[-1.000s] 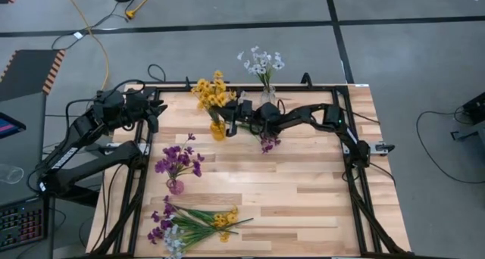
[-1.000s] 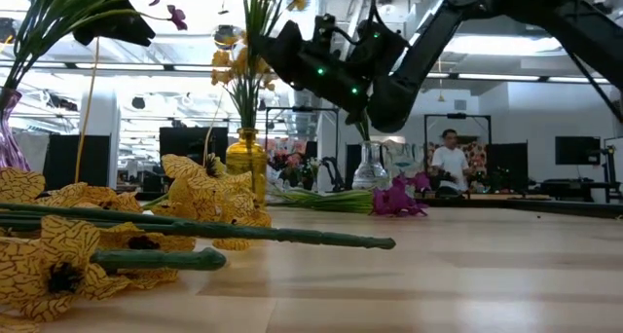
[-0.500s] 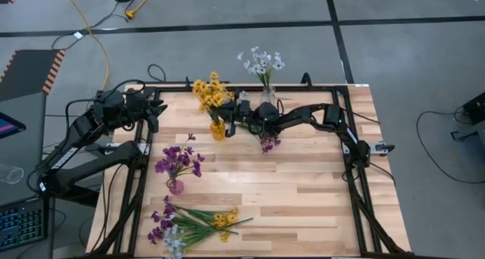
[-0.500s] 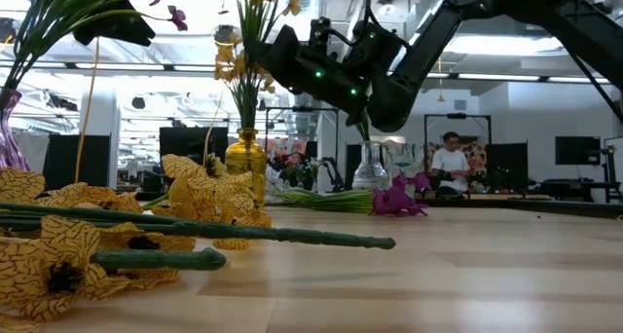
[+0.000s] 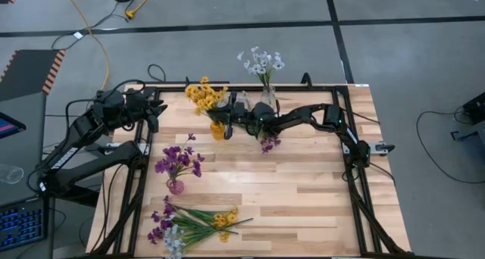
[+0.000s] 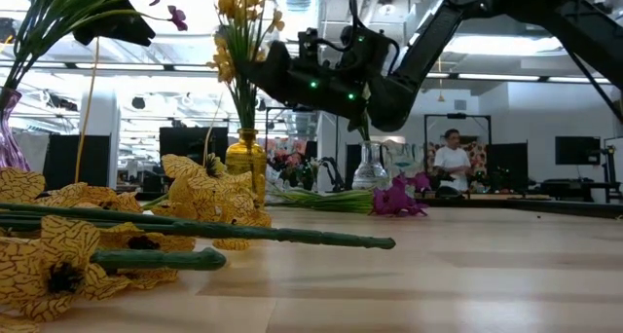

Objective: Sort flowers into vase by color
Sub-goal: Put the top yellow flowers into the yellow vase

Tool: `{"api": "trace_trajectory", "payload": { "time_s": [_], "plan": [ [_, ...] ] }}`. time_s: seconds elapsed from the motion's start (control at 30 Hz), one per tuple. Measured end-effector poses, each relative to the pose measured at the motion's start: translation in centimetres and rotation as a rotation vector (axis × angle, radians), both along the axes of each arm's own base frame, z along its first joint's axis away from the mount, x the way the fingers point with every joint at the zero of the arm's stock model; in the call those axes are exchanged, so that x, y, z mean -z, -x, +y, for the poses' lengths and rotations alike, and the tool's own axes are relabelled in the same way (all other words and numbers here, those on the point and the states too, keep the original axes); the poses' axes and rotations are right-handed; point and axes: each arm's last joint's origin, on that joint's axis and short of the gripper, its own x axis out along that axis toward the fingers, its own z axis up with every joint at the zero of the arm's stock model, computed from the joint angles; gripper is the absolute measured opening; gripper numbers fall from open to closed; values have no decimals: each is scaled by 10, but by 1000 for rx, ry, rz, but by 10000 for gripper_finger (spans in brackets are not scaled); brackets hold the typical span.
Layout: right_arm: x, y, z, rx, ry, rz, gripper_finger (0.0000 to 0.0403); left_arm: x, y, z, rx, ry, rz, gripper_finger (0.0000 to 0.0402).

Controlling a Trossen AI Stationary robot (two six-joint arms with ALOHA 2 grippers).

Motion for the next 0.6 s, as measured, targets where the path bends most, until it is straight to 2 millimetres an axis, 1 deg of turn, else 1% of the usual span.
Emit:
{"api": "trace_trajectory", "payload": {
  "time_s": [0.27,0.6],
  "plan": [
    [10,-3,-1,1,-29,109,41,0,0,0,0,0,0,110],
    [17,-5,0,-1,-48,181,41,0,0,0,0,0,0,110]
  ]
}}
